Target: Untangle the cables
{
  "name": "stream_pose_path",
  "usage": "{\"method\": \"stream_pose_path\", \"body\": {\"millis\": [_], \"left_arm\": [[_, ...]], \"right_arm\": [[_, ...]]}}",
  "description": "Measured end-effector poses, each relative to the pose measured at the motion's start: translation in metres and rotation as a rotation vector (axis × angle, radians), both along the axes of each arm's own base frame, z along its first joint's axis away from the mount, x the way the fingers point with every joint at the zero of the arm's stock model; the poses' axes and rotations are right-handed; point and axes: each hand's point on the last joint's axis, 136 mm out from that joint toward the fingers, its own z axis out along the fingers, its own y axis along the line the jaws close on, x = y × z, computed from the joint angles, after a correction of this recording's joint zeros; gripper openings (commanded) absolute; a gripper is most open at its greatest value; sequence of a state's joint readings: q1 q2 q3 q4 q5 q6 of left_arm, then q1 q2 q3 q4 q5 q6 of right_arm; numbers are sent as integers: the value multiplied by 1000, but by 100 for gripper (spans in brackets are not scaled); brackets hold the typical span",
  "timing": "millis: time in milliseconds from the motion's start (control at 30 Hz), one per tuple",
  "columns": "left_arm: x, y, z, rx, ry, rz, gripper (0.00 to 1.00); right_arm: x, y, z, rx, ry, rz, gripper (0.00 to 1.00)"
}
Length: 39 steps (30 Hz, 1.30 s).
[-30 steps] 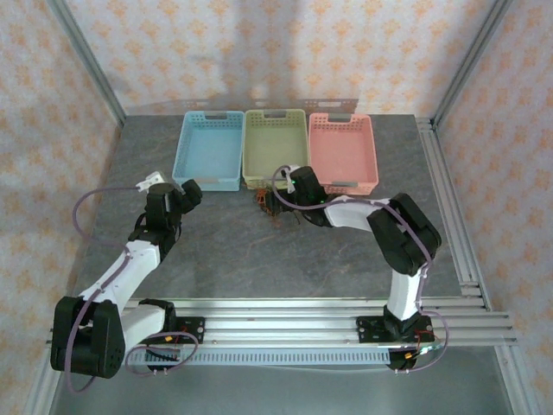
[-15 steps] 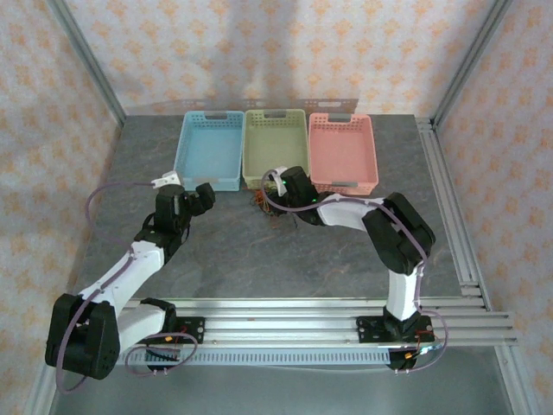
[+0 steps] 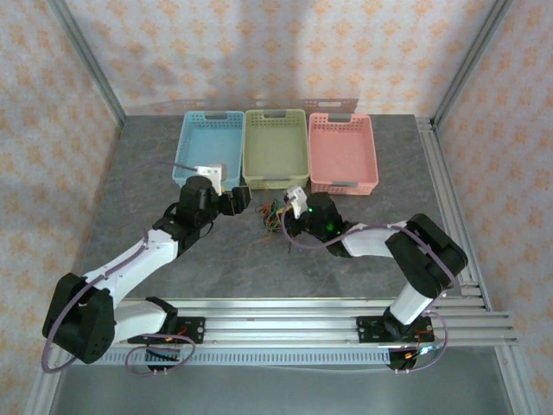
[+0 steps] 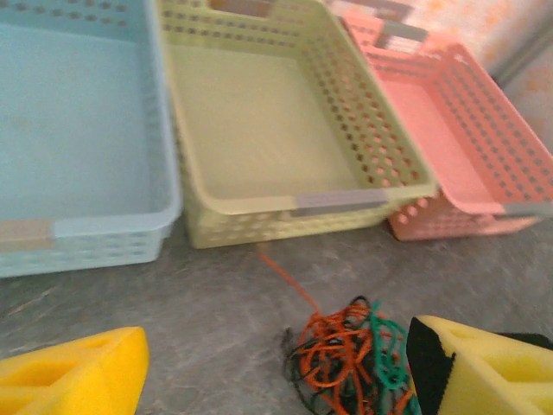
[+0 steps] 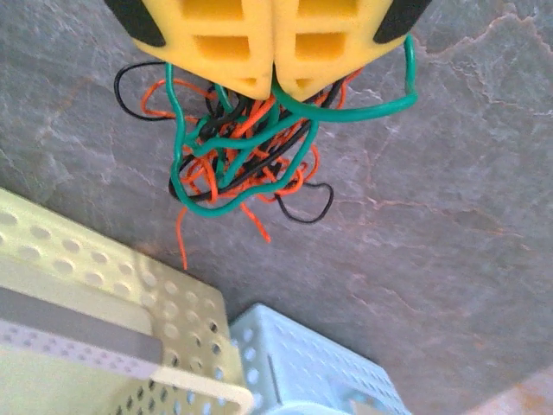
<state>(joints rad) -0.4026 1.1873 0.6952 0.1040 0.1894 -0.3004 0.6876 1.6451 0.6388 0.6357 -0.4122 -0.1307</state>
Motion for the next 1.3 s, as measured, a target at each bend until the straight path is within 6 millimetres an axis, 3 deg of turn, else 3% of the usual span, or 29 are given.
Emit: {"method": "stream_pose_path", "body": {"millis": [267, 600, 833, 1300], "left_arm": [[-14, -24, -3, 21, 21, -128, 75], [-10, -45, -44, 66, 134, -192, 75], [3, -60, -56, 89, 185, -210, 73], [8, -48, -67, 127, 221, -138, 73]], "right_arm": [[-5, 7, 17, 112, -118, 60, 0], [0, 8, 34, 164, -171, 63, 0], [6, 1, 29, 148, -160, 30, 0], [6, -7, 3, 14, -231, 50, 0]]}}
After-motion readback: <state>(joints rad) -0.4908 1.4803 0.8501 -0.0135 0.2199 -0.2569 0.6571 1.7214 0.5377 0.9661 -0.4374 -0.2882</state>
